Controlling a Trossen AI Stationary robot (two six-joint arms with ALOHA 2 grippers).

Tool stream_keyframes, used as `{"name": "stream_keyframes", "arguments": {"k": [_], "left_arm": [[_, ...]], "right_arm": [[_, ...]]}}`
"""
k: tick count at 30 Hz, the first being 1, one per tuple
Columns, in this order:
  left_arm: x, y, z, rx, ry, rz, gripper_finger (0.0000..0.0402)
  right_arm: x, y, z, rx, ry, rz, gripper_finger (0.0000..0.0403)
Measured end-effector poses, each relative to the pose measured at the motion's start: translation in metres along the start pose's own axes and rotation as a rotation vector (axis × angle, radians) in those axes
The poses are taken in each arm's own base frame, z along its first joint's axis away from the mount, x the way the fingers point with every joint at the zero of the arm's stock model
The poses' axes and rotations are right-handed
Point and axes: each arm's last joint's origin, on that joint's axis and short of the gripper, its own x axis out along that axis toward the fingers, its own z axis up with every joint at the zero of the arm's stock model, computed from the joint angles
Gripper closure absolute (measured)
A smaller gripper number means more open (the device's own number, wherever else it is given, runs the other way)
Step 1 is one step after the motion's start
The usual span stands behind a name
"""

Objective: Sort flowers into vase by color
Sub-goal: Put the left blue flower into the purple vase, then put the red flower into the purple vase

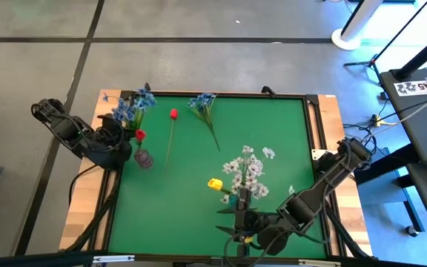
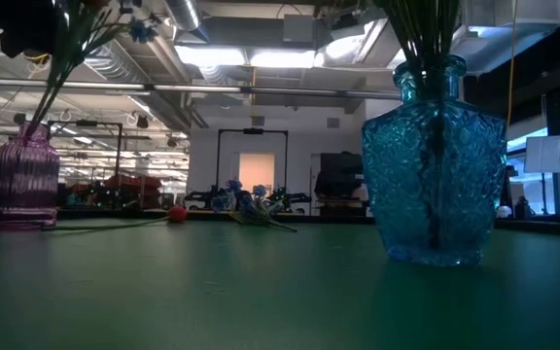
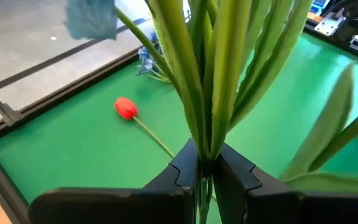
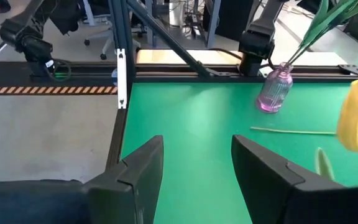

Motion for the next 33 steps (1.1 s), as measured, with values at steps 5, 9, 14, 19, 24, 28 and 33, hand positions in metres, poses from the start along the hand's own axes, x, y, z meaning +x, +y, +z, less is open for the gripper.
{"name": "stream_keyframes", "arguments": {"k": [5,9,14,19,24,28,33], "left_arm": [[0.004,-0.004,-0.005,0.012,0.032,-0.006,0.0374],[0.010,-0.008,-0.012,0.013,0.056,-0.020,0.0374],[0.014,-0.011,-0.019,0.017,0.083,-0.028,0.0374],[0.014,-0.012,-0.021,0.040,0.140,-0.054,0.0355],[0.013,-0.012,-0.024,0.097,0.243,-0.107,0.0304],[0.007,-0.009,-0.022,0.163,0.378,-0.166,0.0266],[-0.007,-0.003,-0.013,0.145,0.547,-0.223,0.0238]], "right_arm": [[0.000,0.000,0.000,0.000,0.000,0.000,0.0215],[0.000,0.000,0.000,0.000,0.000,0.001,0.0215],[0.000,0.000,0.000,-0.001,0.000,0.000,0.0215],[0.000,0.000,0.000,-0.001,0.000,0.000,0.0215],[0.000,0.000,0.000,-0.003,0.000,0.000,0.0215],[0.000,0.000,0.000,-0.010,0.000,0.001,0.0215],[0.000,0.000,0.000,-0.019,0.000,0.000,0.0215]]}}
